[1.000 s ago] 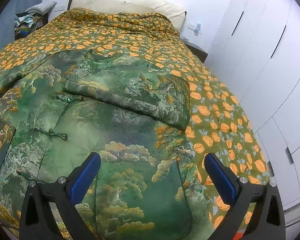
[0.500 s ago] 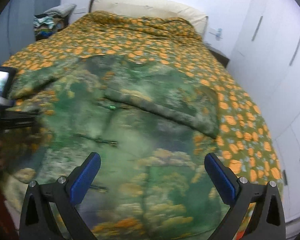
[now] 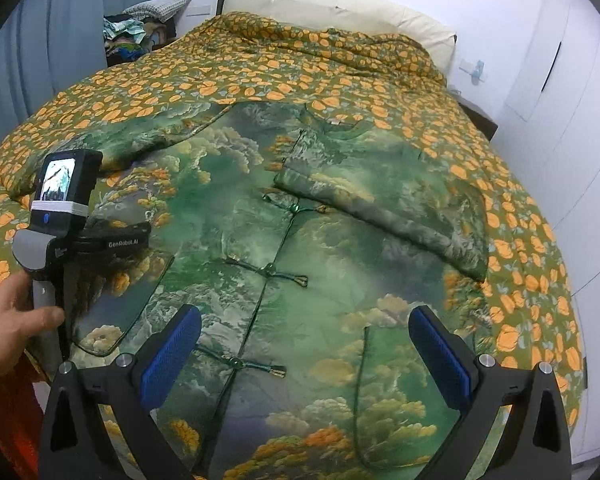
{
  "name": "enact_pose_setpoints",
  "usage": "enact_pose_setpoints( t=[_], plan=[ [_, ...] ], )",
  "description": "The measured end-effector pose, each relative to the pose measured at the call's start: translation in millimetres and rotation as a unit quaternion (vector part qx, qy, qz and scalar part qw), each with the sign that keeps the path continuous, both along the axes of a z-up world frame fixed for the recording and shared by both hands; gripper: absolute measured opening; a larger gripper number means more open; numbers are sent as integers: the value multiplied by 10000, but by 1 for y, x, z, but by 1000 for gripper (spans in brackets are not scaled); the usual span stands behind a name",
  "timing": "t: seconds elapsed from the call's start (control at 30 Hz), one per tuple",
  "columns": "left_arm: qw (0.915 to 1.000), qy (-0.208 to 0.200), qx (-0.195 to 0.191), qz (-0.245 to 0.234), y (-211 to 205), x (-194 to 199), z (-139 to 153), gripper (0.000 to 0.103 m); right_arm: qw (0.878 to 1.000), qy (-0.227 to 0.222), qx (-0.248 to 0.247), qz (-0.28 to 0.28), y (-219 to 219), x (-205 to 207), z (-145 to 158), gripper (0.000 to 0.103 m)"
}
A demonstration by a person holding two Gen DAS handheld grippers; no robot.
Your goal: Fold large clothes
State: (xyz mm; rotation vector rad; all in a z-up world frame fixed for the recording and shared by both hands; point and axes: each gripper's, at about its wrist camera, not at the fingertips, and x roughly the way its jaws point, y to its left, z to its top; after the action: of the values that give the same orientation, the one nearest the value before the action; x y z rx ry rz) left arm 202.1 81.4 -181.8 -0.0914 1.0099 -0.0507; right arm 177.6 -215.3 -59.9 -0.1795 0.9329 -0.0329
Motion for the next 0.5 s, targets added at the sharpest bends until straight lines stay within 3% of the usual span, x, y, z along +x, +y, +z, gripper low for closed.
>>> enact_pose_setpoints(
  t=[0.13, 0.5],
  plan=[
    [9997, 28, -230, 9, 8, 3, -2, 103, 10000, 35, 85, -24, -2, -2, -3, 102],
    [9997, 22, -252, 8, 10, 2, -2, 103, 9999, -106, 41, -99, -3, -9, 5, 102]
  ],
)
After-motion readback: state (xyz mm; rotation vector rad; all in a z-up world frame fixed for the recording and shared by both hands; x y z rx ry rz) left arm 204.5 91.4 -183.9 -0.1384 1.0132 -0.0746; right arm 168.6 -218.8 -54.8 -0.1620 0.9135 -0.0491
